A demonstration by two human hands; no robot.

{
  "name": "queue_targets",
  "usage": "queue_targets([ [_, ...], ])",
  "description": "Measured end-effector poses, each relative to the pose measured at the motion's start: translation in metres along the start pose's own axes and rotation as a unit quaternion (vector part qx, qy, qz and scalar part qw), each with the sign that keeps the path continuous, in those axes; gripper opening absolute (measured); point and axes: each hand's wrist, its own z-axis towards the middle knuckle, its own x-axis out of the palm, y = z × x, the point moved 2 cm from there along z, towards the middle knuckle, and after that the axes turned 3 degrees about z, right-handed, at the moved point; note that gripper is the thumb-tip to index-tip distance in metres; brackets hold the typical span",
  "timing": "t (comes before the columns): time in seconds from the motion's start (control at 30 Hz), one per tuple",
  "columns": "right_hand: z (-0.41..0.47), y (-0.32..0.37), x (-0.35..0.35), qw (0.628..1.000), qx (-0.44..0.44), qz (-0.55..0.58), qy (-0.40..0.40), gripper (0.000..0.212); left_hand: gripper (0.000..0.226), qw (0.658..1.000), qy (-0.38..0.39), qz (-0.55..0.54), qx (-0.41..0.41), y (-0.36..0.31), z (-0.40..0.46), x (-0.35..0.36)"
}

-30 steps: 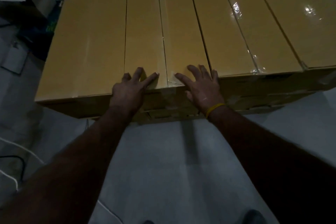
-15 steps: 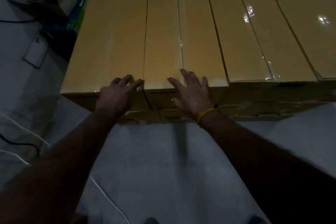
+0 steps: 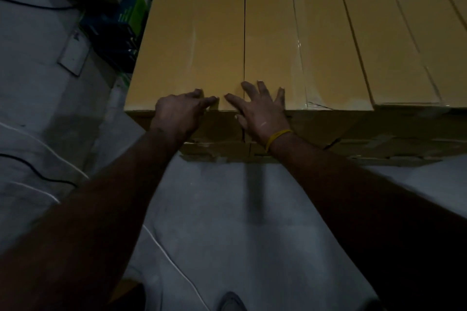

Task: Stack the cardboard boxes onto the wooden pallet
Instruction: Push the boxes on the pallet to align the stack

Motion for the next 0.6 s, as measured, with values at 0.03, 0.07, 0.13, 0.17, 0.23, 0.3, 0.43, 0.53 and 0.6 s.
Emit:
queue_targets([
  [0.03, 0.001, 0.000, 0.001, 1.000, -0.003, 0.007, -0.003, 0.059, 0.051, 1.000, 0.002, 0.000, 0.000, 0.000, 0.001, 0.000],
  [0.07, 0.001, -0.001, 0.002, 1.000, -0.007, 0.015, -0.006, 0.058, 0.052, 1.000, 0.003, -0.002, 0.002, 0.000, 0.001, -0.001],
  [0.13, 0.001, -0.004, 0.003, 1.000, -0.014, 0.025, -0.010, 0.056, 0.051, 1.000, -0.001, -0.004, 0.006, -0.002, 0.002, -0.003],
  [0.17, 0.001, -0.004, 0.003, 0.999, -0.015, 0.026, -0.009, 0.055, 0.051, 1.000, -0.004, -0.003, 0.004, -0.001, 0.003, -0.004],
  [0.23, 0.002, -0.005, 0.004, 0.999, -0.011, 0.030, -0.007, 0.054, 0.051, 1.000, -0.008, -0.018, -0.002, -0.001, 0.005, -0.004],
  [0.3, 0.003, -0.004, 0.005, 0.999, -0.007, 0.032, -0.012, 0.053, 0.053, 0.999, -0.008, -0.036, -0.015, -0.001, 0.008, -0.004],
  [0.43, 0.003, -0.003, 0.004, 0.999, 0.001, 0.038, -0.009, 0.053, 0.055, 0.996, 0.000, -0.079, -0.043, -0.010, 0.014, -0.001],
  [0.53, -0.003, -0.006, -0.004, 0.999, -0.002, 0.034, 0.026, 0.059, 0.062, 0.989, 0.029, -0.133, -0.063, -0.017, 0.010, 0.008],
  [0.6, -0.012, -0.012, -0.011, 0.997, -0.018, 0.030, 0.066, 0.068, 0.076, 0.985, 0.069, -0.145, -0.057, -0.030, 0.001, 0.013],
])
